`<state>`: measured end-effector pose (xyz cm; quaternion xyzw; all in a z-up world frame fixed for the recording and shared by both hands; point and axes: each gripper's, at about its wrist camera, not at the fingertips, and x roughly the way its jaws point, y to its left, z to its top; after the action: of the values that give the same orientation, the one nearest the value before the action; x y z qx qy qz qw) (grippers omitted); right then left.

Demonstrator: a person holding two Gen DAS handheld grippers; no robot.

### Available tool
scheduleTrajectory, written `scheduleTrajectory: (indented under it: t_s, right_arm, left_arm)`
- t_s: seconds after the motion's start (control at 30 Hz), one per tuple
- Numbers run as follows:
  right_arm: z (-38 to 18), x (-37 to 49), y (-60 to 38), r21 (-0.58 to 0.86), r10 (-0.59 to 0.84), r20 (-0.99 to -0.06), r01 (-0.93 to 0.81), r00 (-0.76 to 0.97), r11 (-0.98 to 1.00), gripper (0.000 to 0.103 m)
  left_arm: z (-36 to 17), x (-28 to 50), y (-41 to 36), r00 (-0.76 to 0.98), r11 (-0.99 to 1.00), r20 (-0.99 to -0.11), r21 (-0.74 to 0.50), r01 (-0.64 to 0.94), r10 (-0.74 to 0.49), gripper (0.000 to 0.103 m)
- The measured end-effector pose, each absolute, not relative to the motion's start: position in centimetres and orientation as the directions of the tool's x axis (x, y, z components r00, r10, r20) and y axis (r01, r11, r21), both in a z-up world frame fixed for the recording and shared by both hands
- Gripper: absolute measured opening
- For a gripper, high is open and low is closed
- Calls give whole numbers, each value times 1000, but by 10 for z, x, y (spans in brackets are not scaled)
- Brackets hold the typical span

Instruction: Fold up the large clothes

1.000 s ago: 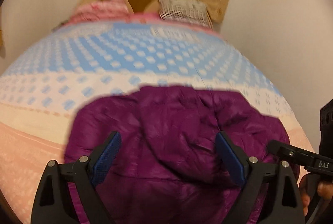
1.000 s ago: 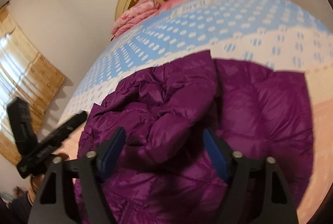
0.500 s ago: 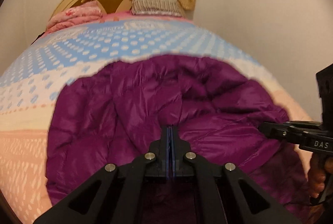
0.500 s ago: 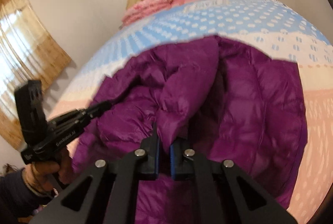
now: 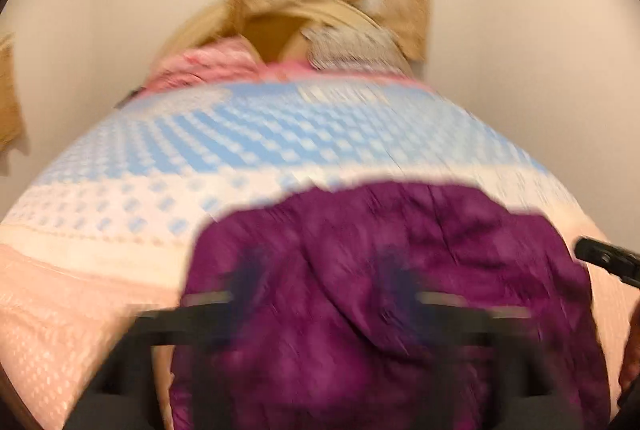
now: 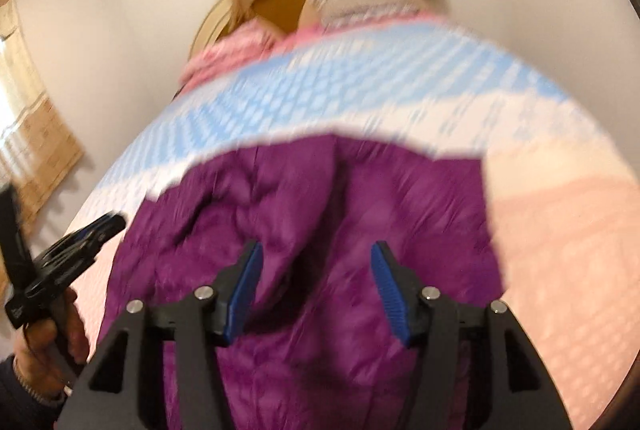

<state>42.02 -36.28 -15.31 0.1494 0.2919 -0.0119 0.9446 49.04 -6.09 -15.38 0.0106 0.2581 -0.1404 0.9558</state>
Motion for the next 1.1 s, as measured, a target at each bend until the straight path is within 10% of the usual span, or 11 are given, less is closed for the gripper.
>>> scheduleTrajectory:
  t_s: [0.4,1.1]
  right_arm:
    - [-211,529,-311,195,56,-630,88,775,977,45]
    - [-238,541,-318,237,62,-661,129,747,963,42]
  left_arm:
    - [-222,572,-122,796,982,-604,118,150,-49,95]
    - [-251,592,-120,690,984,-716,27,174,-102,96]
